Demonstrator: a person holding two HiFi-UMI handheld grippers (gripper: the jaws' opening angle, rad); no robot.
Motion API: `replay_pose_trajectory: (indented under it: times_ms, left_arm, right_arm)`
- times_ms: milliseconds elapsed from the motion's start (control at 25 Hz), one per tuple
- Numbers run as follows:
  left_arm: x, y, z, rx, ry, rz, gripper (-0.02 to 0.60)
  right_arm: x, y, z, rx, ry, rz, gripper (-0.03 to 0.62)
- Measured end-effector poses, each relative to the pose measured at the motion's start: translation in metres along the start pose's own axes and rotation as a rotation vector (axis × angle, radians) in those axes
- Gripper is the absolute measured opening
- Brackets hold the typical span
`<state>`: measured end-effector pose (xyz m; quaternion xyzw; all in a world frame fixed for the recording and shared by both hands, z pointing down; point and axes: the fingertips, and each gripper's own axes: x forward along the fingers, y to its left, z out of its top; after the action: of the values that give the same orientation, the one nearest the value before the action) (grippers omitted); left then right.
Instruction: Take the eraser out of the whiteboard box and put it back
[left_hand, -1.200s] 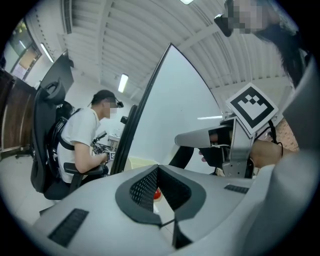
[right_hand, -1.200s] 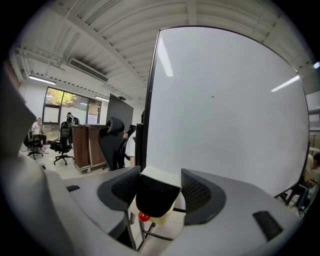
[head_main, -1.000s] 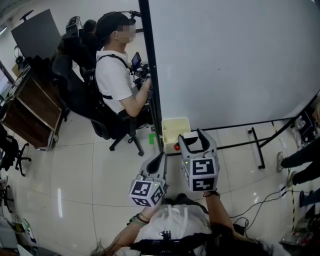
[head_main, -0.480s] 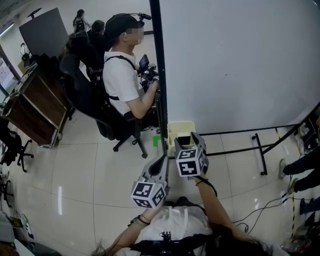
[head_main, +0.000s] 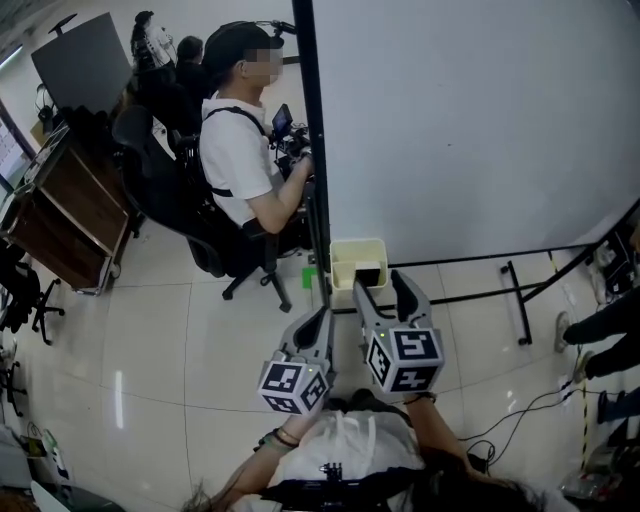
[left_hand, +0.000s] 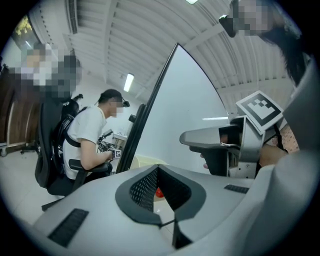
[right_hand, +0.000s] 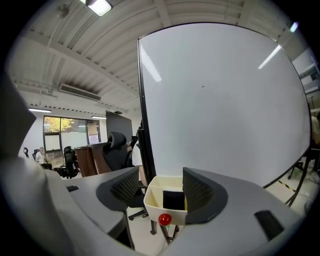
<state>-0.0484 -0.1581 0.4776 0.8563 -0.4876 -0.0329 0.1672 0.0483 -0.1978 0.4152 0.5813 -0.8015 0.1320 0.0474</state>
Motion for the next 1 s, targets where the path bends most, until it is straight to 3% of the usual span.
replay_pose_trajectory:
  times_ms: [40,160,720,1000]
  left_arm:
    - [0.002,-0.002,-0.001,0.001,0.001,-0.006,-0.014]
    - [0.006,-0.006,-0.002,0.001,0.003,-0.021,-0.014]
    - [0.001,-0.005,0.002,0.004,-0.007,-0.013,-0.014]
    - [-0.004,-0.009,0.006,0.042,-0.014,-0.011,-0.014]
  right_arm:
    - [-0.004,-0.003,-0.005,0.006,0.001,-0.021,0.267]
    - [-0.009,-0.009,-0.020,0.027,0.011,-0.053,0.018]
    - [-0.006,-0.001,-0.027,-0.005,0.056,-0.031,0.017]
    - [-0.006,-0.002,-0.032,-0.025,0.070,-0.034,0.017]
